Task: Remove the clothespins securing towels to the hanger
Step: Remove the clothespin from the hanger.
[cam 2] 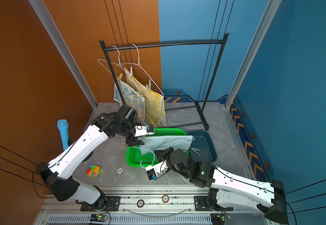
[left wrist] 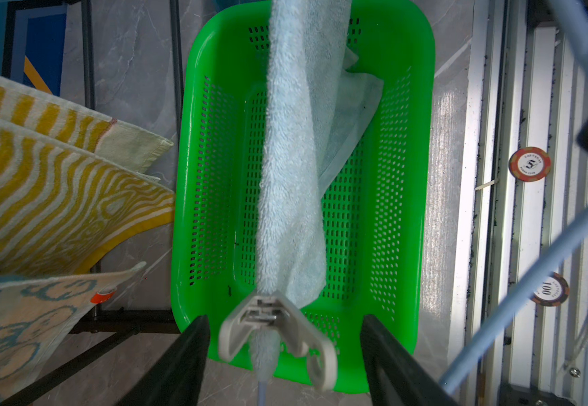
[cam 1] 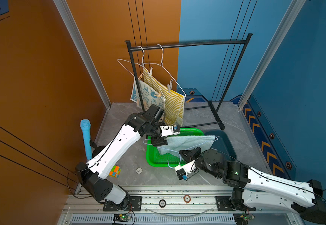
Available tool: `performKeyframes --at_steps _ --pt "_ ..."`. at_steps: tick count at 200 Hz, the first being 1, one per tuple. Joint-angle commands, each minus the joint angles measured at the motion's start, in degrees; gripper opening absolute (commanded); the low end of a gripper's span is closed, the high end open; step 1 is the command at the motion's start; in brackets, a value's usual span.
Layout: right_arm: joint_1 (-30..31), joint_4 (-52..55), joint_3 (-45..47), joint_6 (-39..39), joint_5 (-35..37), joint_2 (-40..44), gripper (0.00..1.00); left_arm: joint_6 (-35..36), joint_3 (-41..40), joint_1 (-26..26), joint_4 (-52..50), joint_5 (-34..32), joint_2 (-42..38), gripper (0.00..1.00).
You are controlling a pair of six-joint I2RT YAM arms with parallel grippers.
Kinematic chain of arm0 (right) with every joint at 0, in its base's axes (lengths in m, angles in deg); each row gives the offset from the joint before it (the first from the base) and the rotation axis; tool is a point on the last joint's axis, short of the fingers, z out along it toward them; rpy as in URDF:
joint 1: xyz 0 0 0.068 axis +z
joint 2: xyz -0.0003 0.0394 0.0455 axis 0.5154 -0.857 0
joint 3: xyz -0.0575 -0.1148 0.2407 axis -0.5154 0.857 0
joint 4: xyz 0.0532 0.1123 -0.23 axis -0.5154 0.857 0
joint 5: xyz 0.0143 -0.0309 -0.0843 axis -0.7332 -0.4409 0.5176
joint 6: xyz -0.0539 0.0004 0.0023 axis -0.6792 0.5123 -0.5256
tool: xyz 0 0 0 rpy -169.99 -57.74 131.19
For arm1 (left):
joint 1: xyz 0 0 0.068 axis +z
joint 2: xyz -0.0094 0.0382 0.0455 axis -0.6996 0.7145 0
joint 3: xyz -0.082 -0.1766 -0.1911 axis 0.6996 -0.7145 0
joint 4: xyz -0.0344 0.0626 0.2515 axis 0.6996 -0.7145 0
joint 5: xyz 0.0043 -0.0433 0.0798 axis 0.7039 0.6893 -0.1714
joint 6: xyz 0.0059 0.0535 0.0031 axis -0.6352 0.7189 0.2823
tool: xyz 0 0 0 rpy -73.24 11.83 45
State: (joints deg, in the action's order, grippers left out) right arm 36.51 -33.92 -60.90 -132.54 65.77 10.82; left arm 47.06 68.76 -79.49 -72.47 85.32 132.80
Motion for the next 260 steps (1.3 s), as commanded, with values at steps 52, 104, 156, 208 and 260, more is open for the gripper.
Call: performKeyframes --at_steps 52,104,156,208,260 --pt "0.24 -0.76 0.26 -1.11 1.32 0.49 0.00 1.61 2.60 -1.72 -1.90 -2.21 1.72 0.51" --pt "0.28 -0.85 0.07 -0.75 1.97 0.27 0.00 2.19 2.18 -2.75 -1.87 -3.92 1.75 0.29" --pt "0.19 -0.77 -0.24 0.08 2.58 -0.08 0.00 2.78 1.74 -3.23 -1.81 -4.78 1.25 0.21" --pt "-1.15 -0.30 -1.31 2.55 1.58 -0.35 0.00 3.41 1.57 -3.34 -1.76 -4.97 0.14 0.04" --pt "-2.54 -0.99 -1.62 4.14 -0.61 -1.21 0.00 3.65 1.30 -2.88 -1.63 -3.38 -1.94 0.00"
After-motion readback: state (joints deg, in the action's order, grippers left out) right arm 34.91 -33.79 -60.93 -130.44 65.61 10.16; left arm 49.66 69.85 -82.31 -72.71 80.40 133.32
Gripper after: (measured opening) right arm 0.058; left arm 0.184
